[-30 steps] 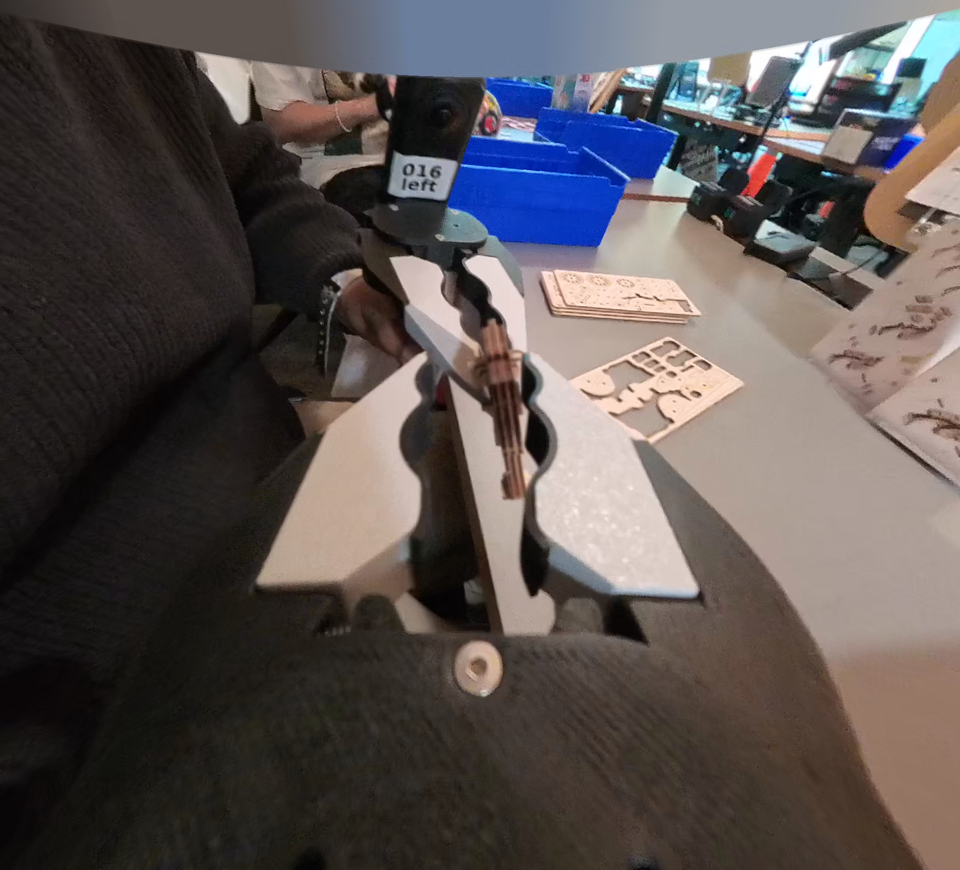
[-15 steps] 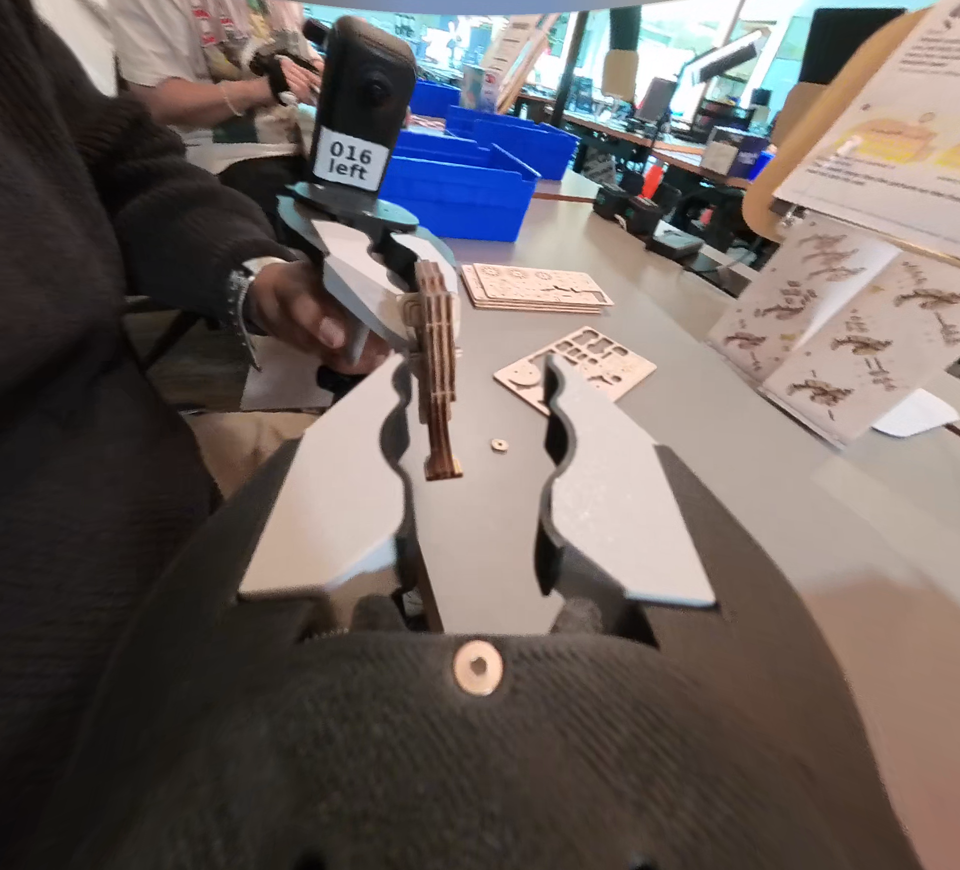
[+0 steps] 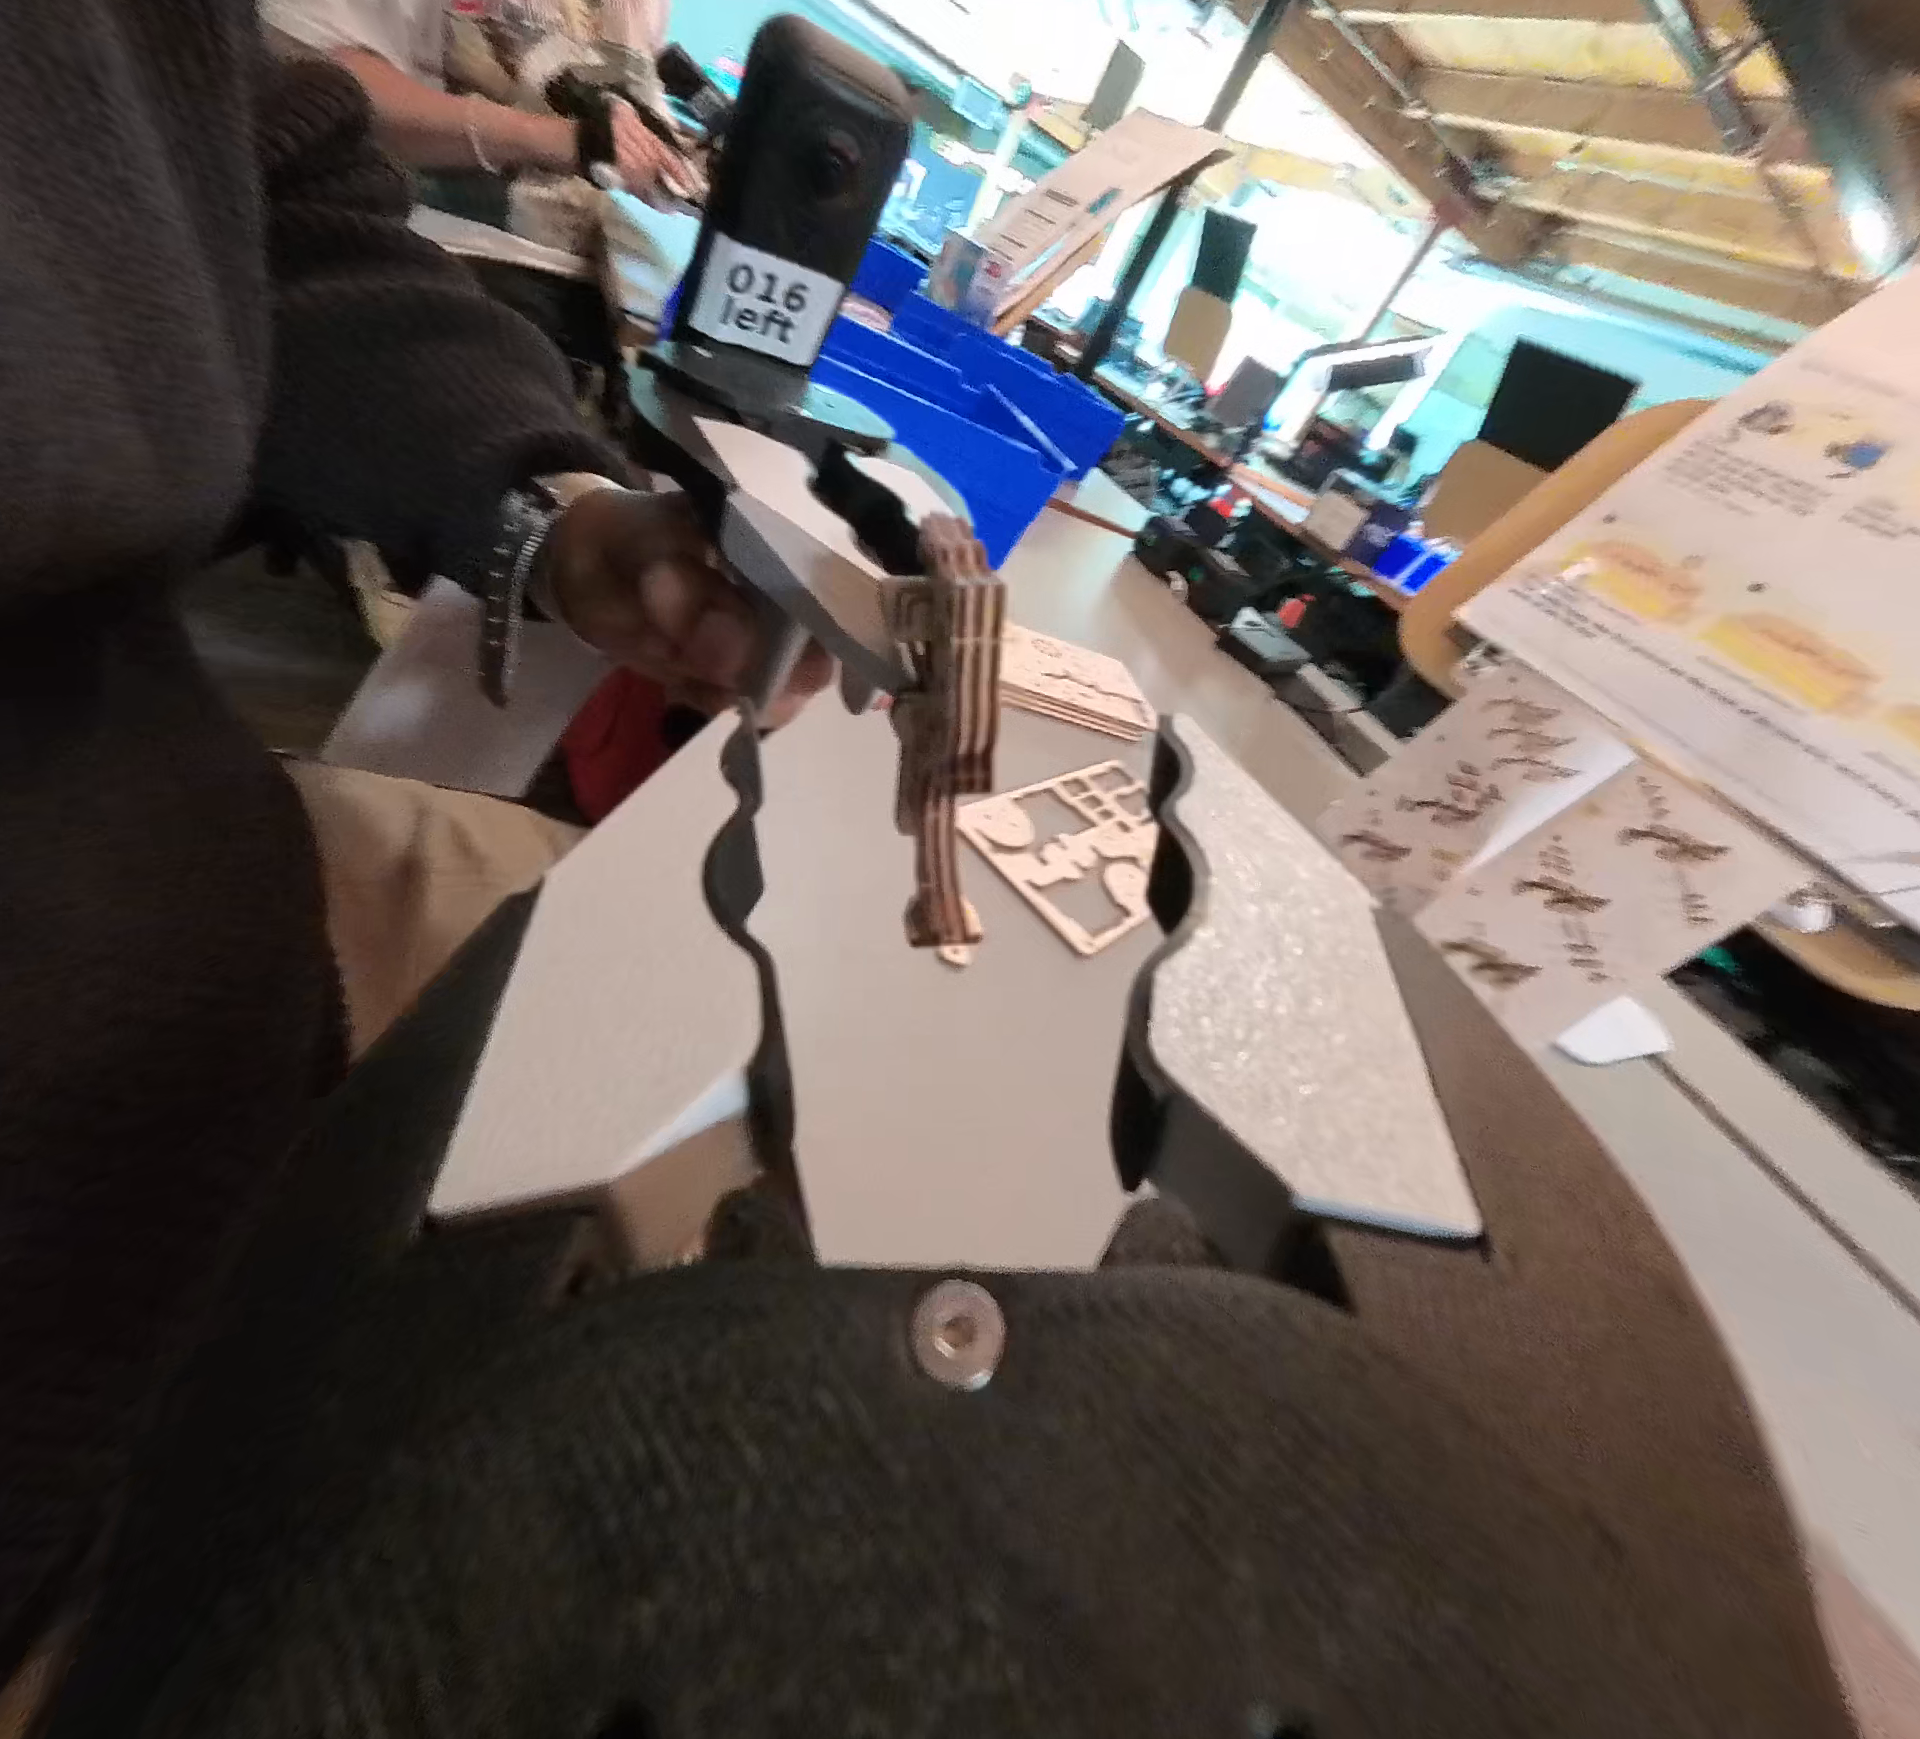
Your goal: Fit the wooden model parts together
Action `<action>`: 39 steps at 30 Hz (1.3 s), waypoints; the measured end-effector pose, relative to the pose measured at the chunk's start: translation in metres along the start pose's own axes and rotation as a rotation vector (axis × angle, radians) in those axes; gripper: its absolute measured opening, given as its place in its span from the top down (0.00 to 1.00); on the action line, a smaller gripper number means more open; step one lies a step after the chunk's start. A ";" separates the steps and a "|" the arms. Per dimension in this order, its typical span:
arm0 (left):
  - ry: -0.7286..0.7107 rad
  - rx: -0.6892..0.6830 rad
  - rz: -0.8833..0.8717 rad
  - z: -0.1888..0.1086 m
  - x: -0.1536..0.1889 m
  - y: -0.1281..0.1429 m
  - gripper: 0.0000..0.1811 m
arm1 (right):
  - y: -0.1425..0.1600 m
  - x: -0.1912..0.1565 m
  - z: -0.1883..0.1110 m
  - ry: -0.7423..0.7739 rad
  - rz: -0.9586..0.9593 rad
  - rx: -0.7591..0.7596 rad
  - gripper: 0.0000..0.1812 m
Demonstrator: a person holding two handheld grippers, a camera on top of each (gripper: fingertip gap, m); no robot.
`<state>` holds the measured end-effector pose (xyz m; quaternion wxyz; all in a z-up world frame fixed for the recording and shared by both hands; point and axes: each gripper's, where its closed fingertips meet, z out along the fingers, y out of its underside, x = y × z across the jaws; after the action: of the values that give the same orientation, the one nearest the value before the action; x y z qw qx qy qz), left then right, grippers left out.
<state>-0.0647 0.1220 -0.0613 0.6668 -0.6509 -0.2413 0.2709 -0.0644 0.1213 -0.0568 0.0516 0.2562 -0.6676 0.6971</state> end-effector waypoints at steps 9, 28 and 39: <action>0.049 -0.028 -0.021 0.006 0.010 0.007 0.95 | 0.011 -0.012 -0.002 -0.119 0.107 -0.081 0.80; 0.039 -0.032 -0.126 0.009 0.005 0.011 0.95 | 0.015 -0.006 -0.003 -0.117 0.191 -0.094 0.88; 0.027 -0.046 -0.150 0.010 0.003 0.014 0.95 | 0.017 -0.005 -0.004 -0.111 0.173 -0.102 0.90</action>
<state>-0.0702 0.1315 -0.0747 0.6734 -0.6498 -0.2865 0.2055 -0.0679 0.1247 -0.0743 -0.0329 0.2330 -0.7235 0.6490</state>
